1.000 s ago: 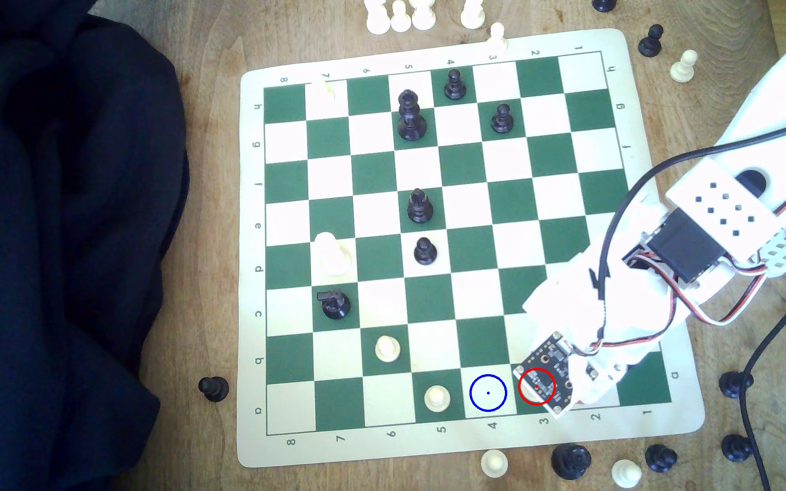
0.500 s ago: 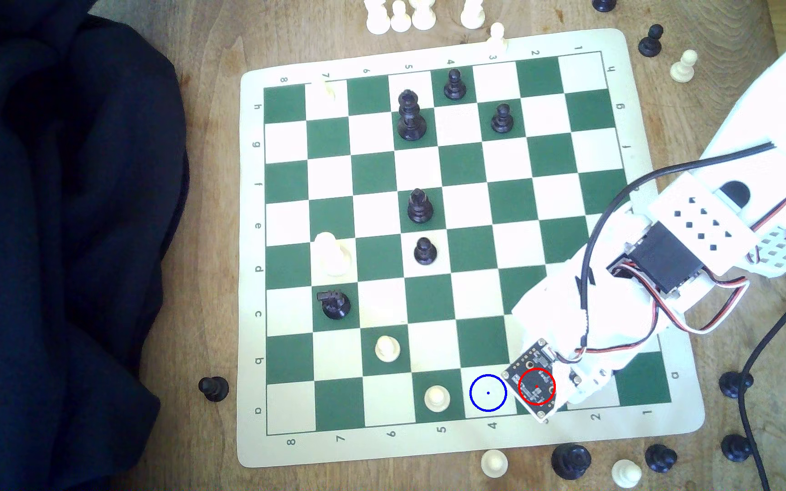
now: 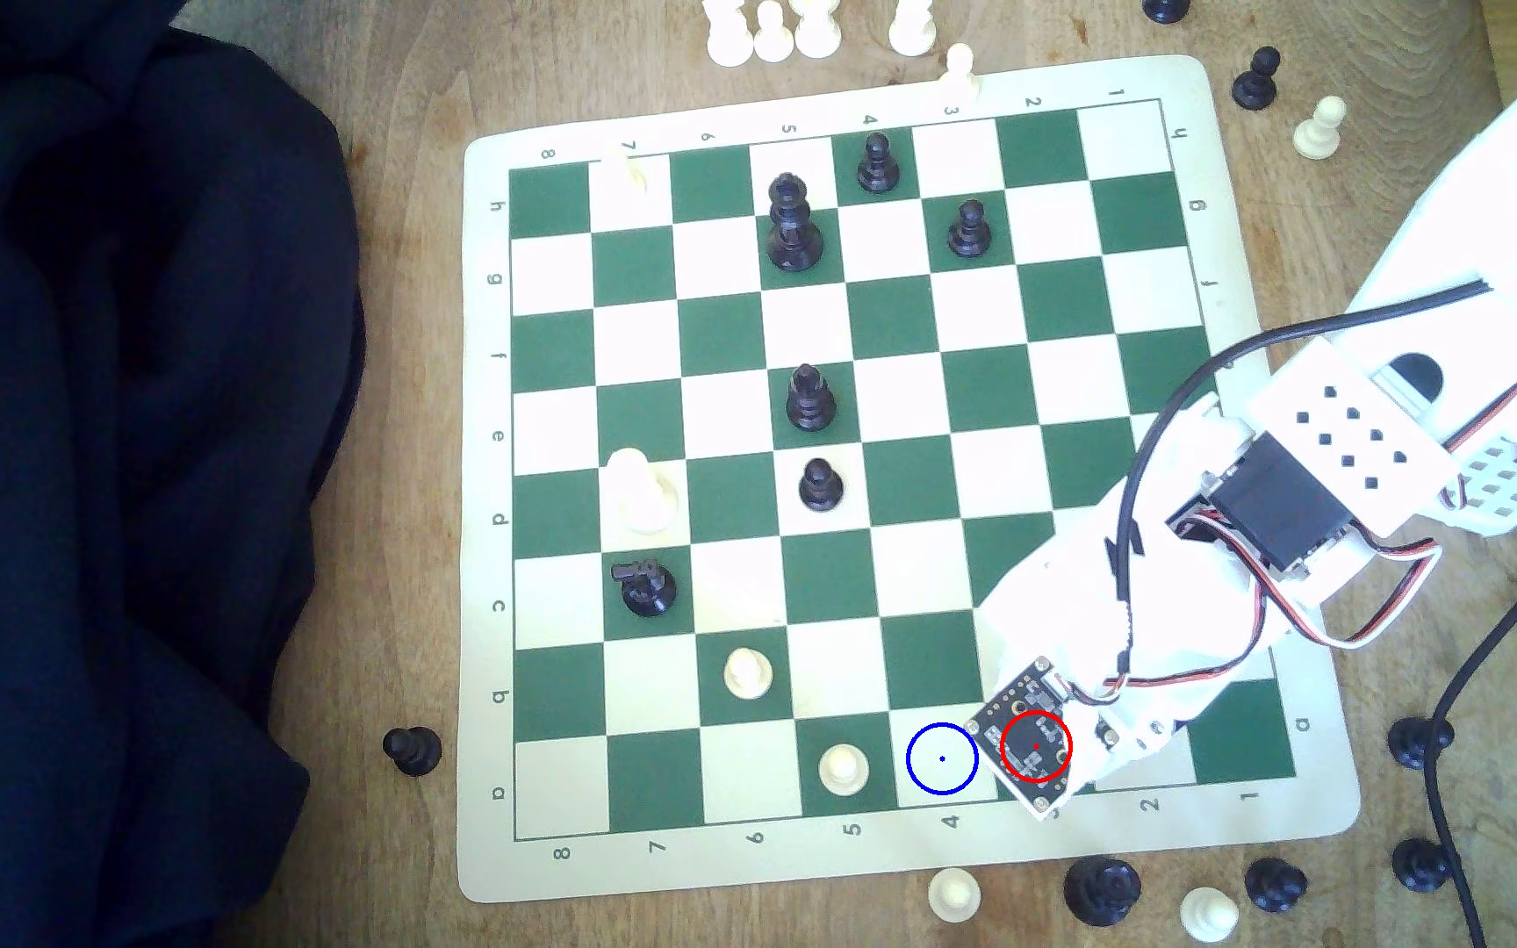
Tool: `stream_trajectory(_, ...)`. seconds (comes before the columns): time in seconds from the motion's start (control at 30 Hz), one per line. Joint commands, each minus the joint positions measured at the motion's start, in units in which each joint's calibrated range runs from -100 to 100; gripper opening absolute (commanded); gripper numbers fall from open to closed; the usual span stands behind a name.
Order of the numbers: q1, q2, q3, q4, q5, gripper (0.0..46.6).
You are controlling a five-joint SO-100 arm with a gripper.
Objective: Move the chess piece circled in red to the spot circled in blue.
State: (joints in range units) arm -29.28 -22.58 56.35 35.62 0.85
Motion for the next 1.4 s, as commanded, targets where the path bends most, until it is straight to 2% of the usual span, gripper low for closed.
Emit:
stream_trajectory(0.0,0.1,-0.6,-6.3,0.5,0.0,4.3)
stream_trajectory(0.07,-0.3,-0.6,-6.6,1.6,0.0,2.9)
stream_trajectory(0.27,-0.7,-3.8,-8.4,6.6,-0.4,2.9)
stream_trajectory(0.5,-1.3,-8.9,-16.1,13.9,-1.8,2.9)
stream_trajectory(0.73,1.2,-0.3,-19.8,6.6,-2.0,3.1)
stream_trajectory(0.9,3.2,7.0,-20.6,2.9,-0.4,3.2)
stream_trajectory(1.37,3.3,13.4,-23.9,1.9,0.2,3.3)
